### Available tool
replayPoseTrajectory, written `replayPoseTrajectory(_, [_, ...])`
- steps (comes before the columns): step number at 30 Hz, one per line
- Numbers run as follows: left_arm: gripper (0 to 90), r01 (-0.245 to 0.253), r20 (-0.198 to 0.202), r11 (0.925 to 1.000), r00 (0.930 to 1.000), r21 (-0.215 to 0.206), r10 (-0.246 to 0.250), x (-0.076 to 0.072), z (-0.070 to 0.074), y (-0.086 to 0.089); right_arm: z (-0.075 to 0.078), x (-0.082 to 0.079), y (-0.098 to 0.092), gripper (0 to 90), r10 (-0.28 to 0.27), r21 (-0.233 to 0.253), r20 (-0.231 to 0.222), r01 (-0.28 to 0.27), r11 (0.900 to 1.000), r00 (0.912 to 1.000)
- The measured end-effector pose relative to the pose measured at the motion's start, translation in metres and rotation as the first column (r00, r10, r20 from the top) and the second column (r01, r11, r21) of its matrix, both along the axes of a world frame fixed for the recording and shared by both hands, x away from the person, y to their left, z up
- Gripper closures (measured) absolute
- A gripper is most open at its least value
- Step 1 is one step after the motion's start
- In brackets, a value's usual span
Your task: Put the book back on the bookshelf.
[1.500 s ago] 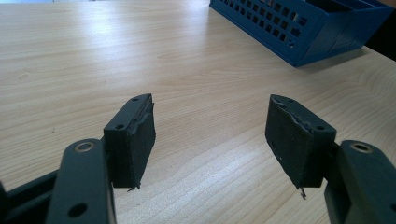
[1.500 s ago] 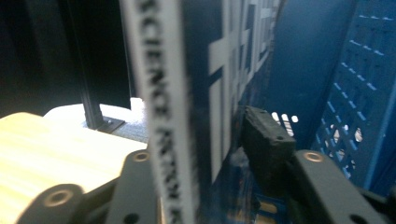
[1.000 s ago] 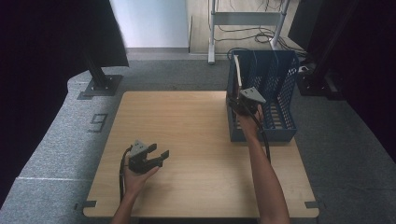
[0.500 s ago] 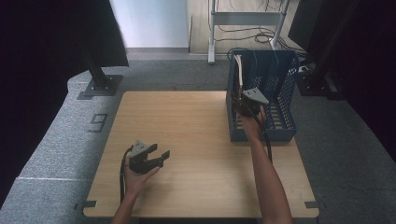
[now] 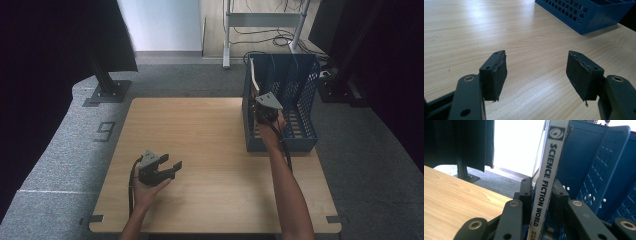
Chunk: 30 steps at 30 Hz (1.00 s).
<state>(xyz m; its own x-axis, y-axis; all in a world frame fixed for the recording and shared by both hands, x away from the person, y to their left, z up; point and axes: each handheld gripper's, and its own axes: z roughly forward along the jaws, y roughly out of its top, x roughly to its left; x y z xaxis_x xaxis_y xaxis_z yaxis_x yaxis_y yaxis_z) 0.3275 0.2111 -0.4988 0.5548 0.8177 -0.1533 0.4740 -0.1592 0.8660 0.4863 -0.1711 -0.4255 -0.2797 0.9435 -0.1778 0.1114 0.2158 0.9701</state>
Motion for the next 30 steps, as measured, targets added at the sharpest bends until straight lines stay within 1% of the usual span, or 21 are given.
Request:
replayPoseTrajectory(2, [33.3, -0.001, 0.0, 1.0, 1.0, 0.001, 0.001, 0.0, -0.0001, -0.0002, -0.0009, -0.0003, 0.0, 72.6, 0.007, 0.007, -0.002, -0.007, 1.0, 1.0])
replayPoseTrajectory(5, [33.3, 0.002, 0.0, 1.0, 1.0, 0.002, -0.002, -0.0006, 0.0002, -0.0007, -0.0021, -0.0012, -0.0001, 69.7, 0.021, 0.031, -0.005, -0.021, 0.999, 0.9998])
replayPoseTrajectory(7, [33.3, 0.003, 0.002, 1.0, 1.0, 0.003, -0.003, -0.0006, 0.0002, -0.0008, -0.0022, -0.0016, -0.0004, 68.3, 0.028, 0.056, -0.009, -0.028, 0.998, 0.9996])
replayPoseTrajectory(9, [33.3, 0.003, 0.002, 1.0, 1.0, 0.003, -0.003, -0.0006, 0.0003, -0.0008, -0.0021, -0.0019, -0.0005, 67.5, 0.031, 0.064, -0.009, -0.03, 0.998, 0.9995])
replayPoseTrajectory(10, [33.3, 0.003, 0.001, 1.0, 1.0, 0.004, -0.003, -0.0006, 0.0003, -0.0007, -0.0019, -0.0026, -0.0005, 66.2, 0.038, 0.079, -0.012, -0.037, 0.996, 0.9992])
replayPoseTrajectory(12, [33.3, 0.004, 0.001, 1.0, 1.0, 0.004, -0.004, -0.0004, 0.0, -0.0009, -0.0016, -0.0036, 0.0001, 64.4, 0.049, 0.091, -0.012, -0.048, 0.995, 0.9987])
replayPoseTrajectory(13, [33.2, 0.004, -0.002, 1.0, 1.0, 0.004, -0.004, -0.0004, -0.0001, -0.001, -0.0013, -0.0047, 0.0009, 61.5, 0.06, 0.095, -0.015, -0.058, 0.994, 0.9981])
replayPoseTrajectory(17, [33.2, 0.008, -0.001, 0.9999, 1.0, 0.007, -0.008, -0.0004, 0.0, -0.0012, -0.0009, -0.0062, 0.0024, 58.3, 0.074, 0.099, -0.018, -0.072, 0.993, 0.9971])
replayPoseTrajectory(19, [33.2, 0.006, 0.001, 1.0, 1.0, 0.004, -0.006, -0.0008, 0.0004, -0.0012, -0.0007, -0.0071, 0.0027, 56.0, 0.079, 0.109, -0.021, -0.076, 0.991, 0.9967])
replayPoseTrajectory(20, [33.2, 0.006, 0.001, 1.0, 1.0, 0.004, -0.006, -0.0009, 0.0006, -0.0011, -0.0006, -0.0077, 0.0024, 53.5, 0.08, 0.115, -0.025, -0.077, 0.99, 0.9965])
replayPoseTrajectory(30, [33.1, 0.008, 0.0, 1.0, 1.0, 0.006, -0.008, -0.0008, 0.0006, -0.0017, -0.0004, -0.0092, -0.0031, 47.0, 0.081, 0.14, -0.042, -0.074, 0.987, 0.9958])
